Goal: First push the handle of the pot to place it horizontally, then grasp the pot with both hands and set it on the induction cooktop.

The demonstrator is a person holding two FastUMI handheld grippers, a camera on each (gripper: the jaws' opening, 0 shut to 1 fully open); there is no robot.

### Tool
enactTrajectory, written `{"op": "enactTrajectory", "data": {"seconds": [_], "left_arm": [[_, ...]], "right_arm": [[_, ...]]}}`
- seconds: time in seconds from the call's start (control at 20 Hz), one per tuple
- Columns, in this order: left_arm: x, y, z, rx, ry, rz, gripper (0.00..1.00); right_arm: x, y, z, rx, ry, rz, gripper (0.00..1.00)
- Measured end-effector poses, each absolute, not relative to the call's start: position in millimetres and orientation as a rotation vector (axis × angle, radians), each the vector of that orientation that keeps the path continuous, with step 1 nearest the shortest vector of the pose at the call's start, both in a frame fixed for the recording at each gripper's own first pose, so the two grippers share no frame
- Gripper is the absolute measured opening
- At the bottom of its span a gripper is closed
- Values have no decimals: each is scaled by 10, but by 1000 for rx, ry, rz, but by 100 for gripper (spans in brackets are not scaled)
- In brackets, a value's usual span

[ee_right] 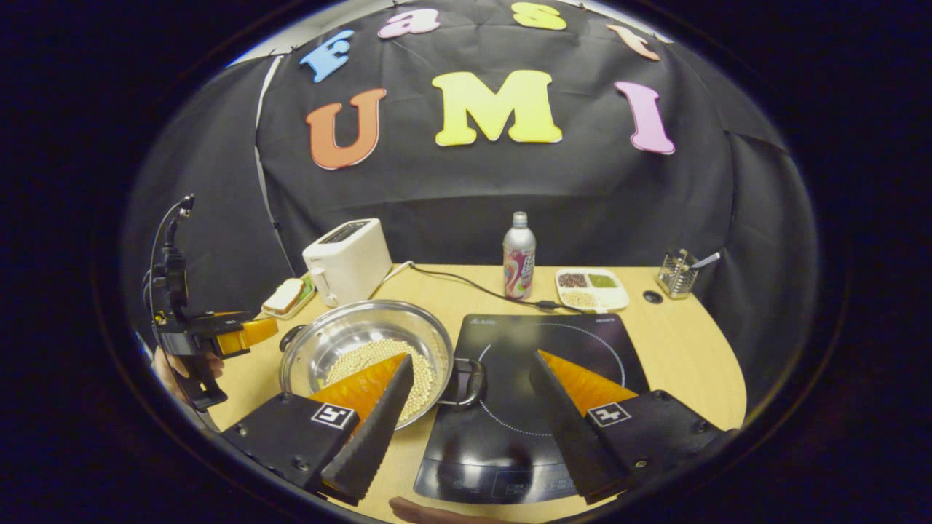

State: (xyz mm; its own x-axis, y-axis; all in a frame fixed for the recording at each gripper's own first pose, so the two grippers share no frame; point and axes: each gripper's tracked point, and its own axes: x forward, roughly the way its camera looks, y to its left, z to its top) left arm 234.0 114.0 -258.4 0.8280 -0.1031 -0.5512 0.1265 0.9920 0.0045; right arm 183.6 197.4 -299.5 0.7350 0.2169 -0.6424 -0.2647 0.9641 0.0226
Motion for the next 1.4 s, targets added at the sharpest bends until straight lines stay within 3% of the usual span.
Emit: {"op": "enactTrajectory", "data": {"seconds": [0.5, 0.6, 0.7, 0.75, 0.8, 0.85, 0.95, 1.0, 1.05, 1.1, 1.15, 1.2, 1.25, 1.3, 1.35, 1.4], "left_arm": [[2501, 1105, -3159, -5, 815, -121, 95], [2507, 1067, -3203, -2, 851, -131, 91], [2494, 1004, -3247, 0, 874, -156, 81], [2512, 982, -3263, -3, 877, -160, 69], [2514, 984, -3267, -3, 882, -156, 64], [2526, 997, -3285, 2, 881, -147, 66], [2520, 992, -3279, -4, 883, -142, 63], [2508, 994, -3271, -2, 885, -143, 61], [2506, 1005, -3269, -3, 886, -143, 61], [2498, 1005, -3273, -1, 888, -142, 49], [2454, 1008, -3273, 3, 889, -142, 59], [2446, 1016, -3264, 3, 888, -142, 59], [2455, 1002, -3256, 4, 887, -142, 66], [2449, 1001, -3259, 12, 886, -144, 57], [2442, 1005, -3259, 15, 884, -142, 57], [2462, 1011, -3265, 25, 885, -143, 47]], "right_arm": [[2197, 2004, -3918, -73, 915, 168, 94], [2203, 2089, -3998, -54, 952, 187, 92], [2159, 2159, -4063, -14, 994, 201, 92], [2134, 2183, -4080, -4, 1009, 201, 89], [2180, 2171, -4049, -3, 997, 190, 84], [2159, 2147, -4061, -8, 1009, 179, 83], [2158, 2116, -4067, -10, 1027, 162, 70], [2161, 2106, -4064, -9, 1033, 160, 72], [2162, 2111, -4075, -11, 1037, 167, 65], [2171, 2114, -4070, -10, 1039, 174, 63], [2169, 2119, -4080, -9, 1039, 181, 63], [2184, 2116, -4086, -9, 1039, 188, 64], [2180, 2101, -4078, -11, 1040, 190, 61], [2184, 2106, -4073, -19, 1042, 193, 58], [2179, 2107, -4076, -22, 1046, 187, 57], [2166, 2106, -4070, -39, 1049, 188, 55]]}}
